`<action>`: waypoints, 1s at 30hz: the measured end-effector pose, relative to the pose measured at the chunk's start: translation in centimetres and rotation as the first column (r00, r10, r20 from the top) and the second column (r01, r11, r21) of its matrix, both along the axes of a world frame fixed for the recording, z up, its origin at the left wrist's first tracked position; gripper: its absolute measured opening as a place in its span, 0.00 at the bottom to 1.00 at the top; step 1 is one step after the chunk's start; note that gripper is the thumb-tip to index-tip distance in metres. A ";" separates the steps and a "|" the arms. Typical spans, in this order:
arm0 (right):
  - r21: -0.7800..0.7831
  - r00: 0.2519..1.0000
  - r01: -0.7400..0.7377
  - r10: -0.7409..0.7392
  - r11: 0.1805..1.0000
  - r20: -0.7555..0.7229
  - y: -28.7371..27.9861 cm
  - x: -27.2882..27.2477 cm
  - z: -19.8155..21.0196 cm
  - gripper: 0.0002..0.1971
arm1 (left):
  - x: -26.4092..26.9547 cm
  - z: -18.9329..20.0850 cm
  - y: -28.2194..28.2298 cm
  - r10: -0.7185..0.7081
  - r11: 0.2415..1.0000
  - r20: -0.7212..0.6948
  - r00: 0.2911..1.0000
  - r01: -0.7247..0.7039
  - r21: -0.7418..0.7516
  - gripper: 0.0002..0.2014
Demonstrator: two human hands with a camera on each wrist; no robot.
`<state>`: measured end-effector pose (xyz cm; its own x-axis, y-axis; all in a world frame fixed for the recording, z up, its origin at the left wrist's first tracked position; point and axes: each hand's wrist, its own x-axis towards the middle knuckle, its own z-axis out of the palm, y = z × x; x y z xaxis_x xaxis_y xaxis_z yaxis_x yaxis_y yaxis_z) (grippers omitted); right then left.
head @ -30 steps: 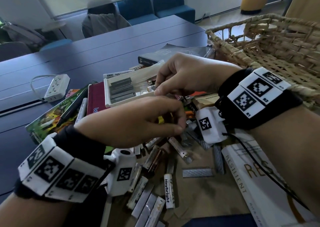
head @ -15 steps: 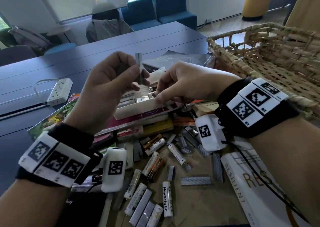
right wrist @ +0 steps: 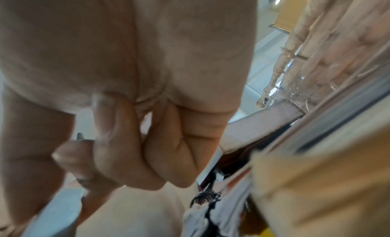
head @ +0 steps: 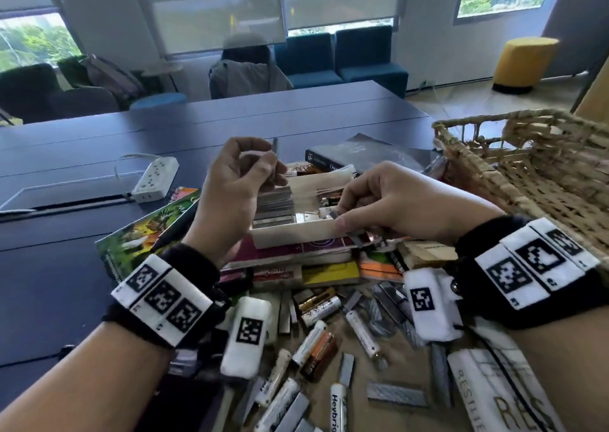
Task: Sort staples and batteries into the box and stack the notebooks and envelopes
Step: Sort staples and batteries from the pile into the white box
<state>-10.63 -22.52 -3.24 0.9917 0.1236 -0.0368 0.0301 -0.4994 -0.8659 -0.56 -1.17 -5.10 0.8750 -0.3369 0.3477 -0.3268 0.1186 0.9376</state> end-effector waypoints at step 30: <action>-0.433 0.890 0.270 -0.050 0.860 0.454 5.9 8.3 -1.1 0.07 | 1.2 -0.3 0.6 -0.123 0.970 -0.191 0.974 0.078 -0.229 0.12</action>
